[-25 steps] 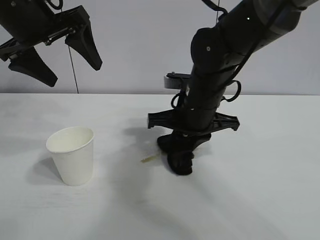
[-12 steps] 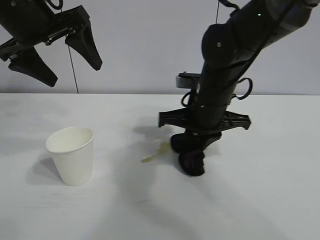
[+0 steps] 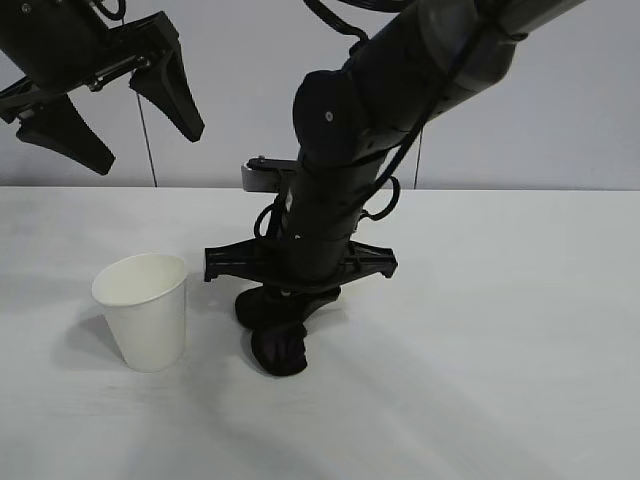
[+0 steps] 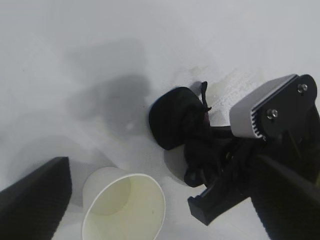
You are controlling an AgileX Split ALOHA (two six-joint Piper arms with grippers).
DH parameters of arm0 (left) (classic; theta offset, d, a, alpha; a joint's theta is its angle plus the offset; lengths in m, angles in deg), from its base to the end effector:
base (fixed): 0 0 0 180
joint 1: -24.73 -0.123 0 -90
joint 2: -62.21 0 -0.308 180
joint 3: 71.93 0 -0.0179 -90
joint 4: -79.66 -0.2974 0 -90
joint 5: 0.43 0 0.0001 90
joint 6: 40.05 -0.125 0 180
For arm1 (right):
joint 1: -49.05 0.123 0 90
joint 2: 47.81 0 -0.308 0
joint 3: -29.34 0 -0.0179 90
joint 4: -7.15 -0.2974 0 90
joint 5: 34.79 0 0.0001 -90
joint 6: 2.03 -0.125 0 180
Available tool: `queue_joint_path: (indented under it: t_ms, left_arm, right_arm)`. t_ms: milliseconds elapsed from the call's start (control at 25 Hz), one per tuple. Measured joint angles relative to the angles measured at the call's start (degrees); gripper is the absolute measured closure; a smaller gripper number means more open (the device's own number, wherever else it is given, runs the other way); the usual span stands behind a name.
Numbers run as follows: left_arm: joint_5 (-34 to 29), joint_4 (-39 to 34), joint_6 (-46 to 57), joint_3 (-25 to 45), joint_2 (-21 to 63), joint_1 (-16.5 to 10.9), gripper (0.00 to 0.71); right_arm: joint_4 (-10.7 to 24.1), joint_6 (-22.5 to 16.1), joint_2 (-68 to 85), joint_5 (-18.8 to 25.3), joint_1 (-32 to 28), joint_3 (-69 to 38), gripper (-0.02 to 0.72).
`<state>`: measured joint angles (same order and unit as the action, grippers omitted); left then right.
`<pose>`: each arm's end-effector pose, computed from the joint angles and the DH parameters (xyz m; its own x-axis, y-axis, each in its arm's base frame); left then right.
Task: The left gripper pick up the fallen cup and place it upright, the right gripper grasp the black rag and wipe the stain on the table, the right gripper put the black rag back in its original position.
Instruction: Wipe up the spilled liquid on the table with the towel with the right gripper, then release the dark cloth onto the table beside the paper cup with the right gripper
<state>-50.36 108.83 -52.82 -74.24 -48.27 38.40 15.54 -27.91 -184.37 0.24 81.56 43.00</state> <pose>0.4226 -0.1508 0.2313 -0.9145 0.1061 -0.3905 0.2674 0.8827 -0.3863 0.4529 0.2762 0.0730 -0.9030 -0.1909 -0.3849 -0.2272 0.9725 0.0506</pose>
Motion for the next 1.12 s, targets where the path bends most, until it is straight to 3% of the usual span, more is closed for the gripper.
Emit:
queue_joint_path:
  t_ms: [120, 240, 520, 640, 680, 800, 840, 960, 1120]
  left_arm:
    - [-0.16, 0.0, 0.0, 0.0, 0.0, 0.0, 0.017]
    - [-0.22, 0.0, 0.0, 0.0, 0.0, 0.0, 0.017]
    - [-0.42, 0.0, 0.0, 0.0, 0.0, 0.0, 0.017]
    - [-1.23, 0.0, 0.0, 0.0, 0.0, 0.0, 0.017]
    - [-1.44, 0.0, 0.0, 0.0, 0.0, 0.0, 0.017]
    - [-1.9, 0.0, 0.0, 0.0, 0.0, 0.0, 0.017]
    - [-2.22, 0.06, 0.0, 0.0, 0.0, 0.0, 0.017]
    - [-2.77, 0.36, 0.0, 0.0, 0.0, 0.0, 0.017]
    - [-2.81, 0.42, 0.02, 0.0, 0.0, 0.0, 0.017]
  right_arm:
    - [3.77, 0.0, 0.0, 2.71, -3.35, 0.31, 0.603]
    - [5.24, 0.0, 0.51, 6.25, -6.43, 0.3, 0.603]
    - [5.98, 0.61, 6.69, 8.93, -8.25, -9.05, 0.603]
    - [4.52, 0.01, 10.93, 8.99, -8.25, -14.01, 0.586]
    - [3.8, -0.04, 12.23, 9.01, -8.25, -14.96, 0.533]
    - [1.97, 0.01, 16.91, 8.15, -8.25, -15.63, 0.245]
    - [1.55, 0.01, 18.53, 7.77, -8.25, -15.63, 0.181]
    - [-0.19, 0.14, 22.43, 8.8, -9.4, -15.63, 0.116]
    - [-5.01, 3.66, 27.27, 11.5, -13.52, -15.82, 0.103]
